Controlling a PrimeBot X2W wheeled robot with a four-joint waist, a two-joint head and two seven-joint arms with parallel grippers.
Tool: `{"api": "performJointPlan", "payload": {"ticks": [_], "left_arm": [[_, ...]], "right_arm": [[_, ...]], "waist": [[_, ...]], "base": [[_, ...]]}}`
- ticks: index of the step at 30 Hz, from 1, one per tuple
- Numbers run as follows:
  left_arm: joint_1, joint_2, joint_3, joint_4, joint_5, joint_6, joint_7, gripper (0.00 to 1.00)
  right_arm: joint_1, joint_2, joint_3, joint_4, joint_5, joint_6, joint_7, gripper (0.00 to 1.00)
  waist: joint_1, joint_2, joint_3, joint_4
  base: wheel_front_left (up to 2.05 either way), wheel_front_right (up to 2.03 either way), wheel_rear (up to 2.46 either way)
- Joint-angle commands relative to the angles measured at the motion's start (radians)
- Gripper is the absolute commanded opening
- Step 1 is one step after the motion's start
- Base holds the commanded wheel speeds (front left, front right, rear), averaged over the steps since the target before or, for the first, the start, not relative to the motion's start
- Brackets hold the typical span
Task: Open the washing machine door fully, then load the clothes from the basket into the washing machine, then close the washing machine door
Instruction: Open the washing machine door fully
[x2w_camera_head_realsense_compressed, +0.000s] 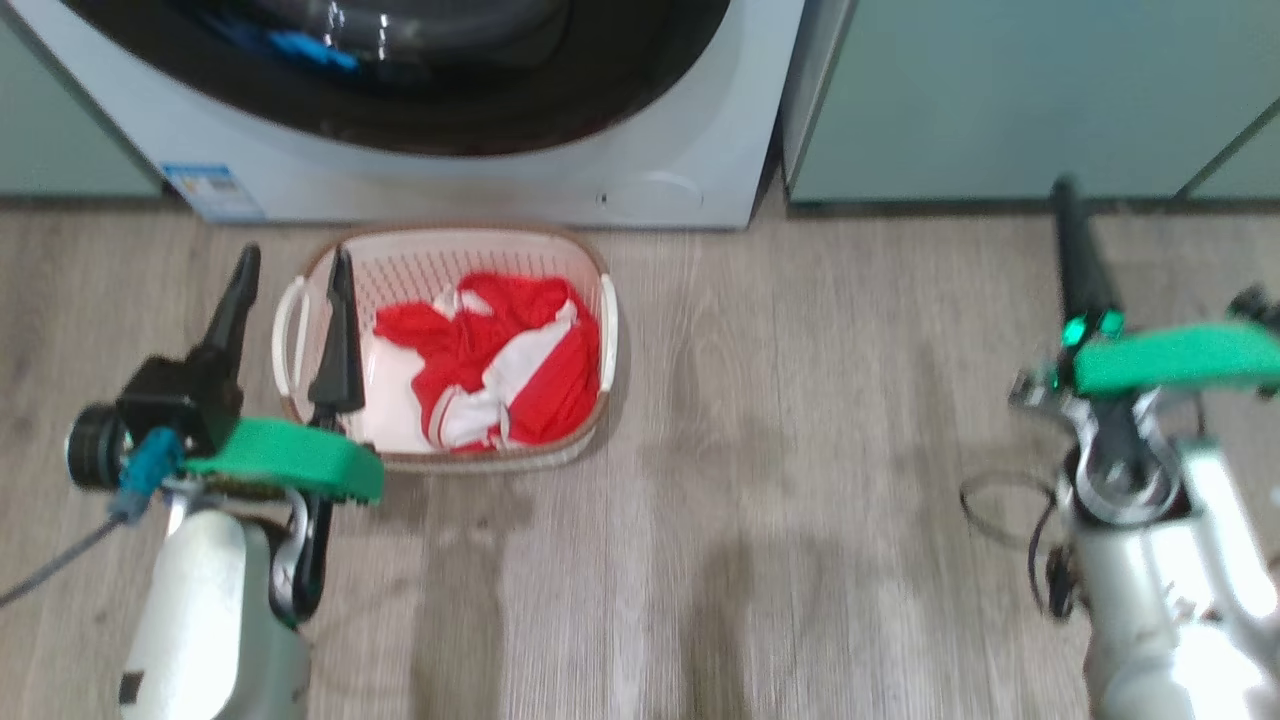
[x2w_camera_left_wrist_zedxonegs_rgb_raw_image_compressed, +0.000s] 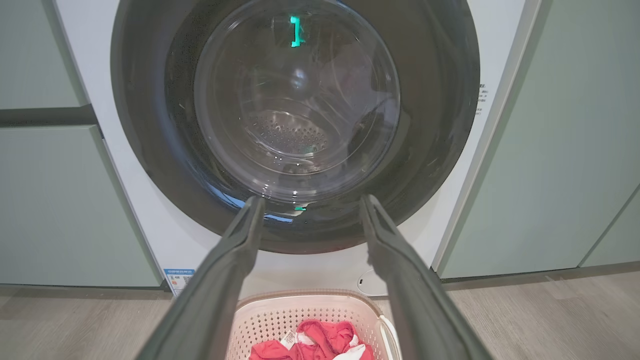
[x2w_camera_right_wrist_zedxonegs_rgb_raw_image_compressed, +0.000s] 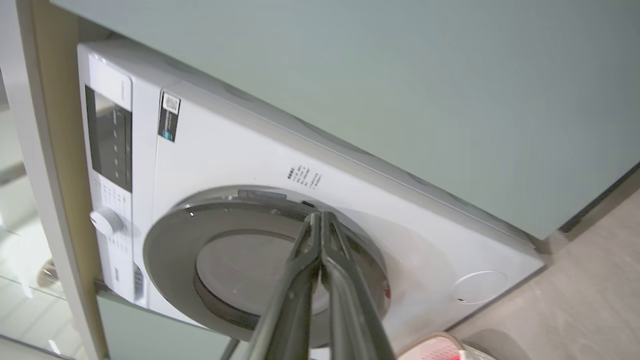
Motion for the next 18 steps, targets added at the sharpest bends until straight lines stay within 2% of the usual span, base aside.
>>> {"api": "performJointPlan", "payload": {"ticks": [1, 8, 18], "left_arm": [[-0.049, 0.014, 0.035, -0.040, -0.003, -0.008, -0.010, 1.00], [-0.121, 0.008, 0.031, -0.057, -0.012, -0.025, -0.010, 1.00], [-0.202, -0.011, 0.003, -0.080, -0.023, -0.043, -0.010, 1.00]], "right_arm": [[-0.069, 0.000, 0.009, -0.029, 0.048, 0.000, 0.011, 0.00], [-0.260, -0.012, -0.052, 0.028, 0.199, 0.000, 0.074, 0.00], [-0.524, -0.078, -0.029, 0.185, 0.234, 0.000, 0.238, 0.00]], "waist": [[-0.0001, 0.0000, 0.051, 0.008], [-0.0001, 0.0000, 0.158, 0.043], [-0.0001, 0.0000, 0.276, 0.097]], "base": [[0.00, 0.00, 0.00], [0.00, 0.00, 0.00], [0.00, 0.00, 0.00]]}}
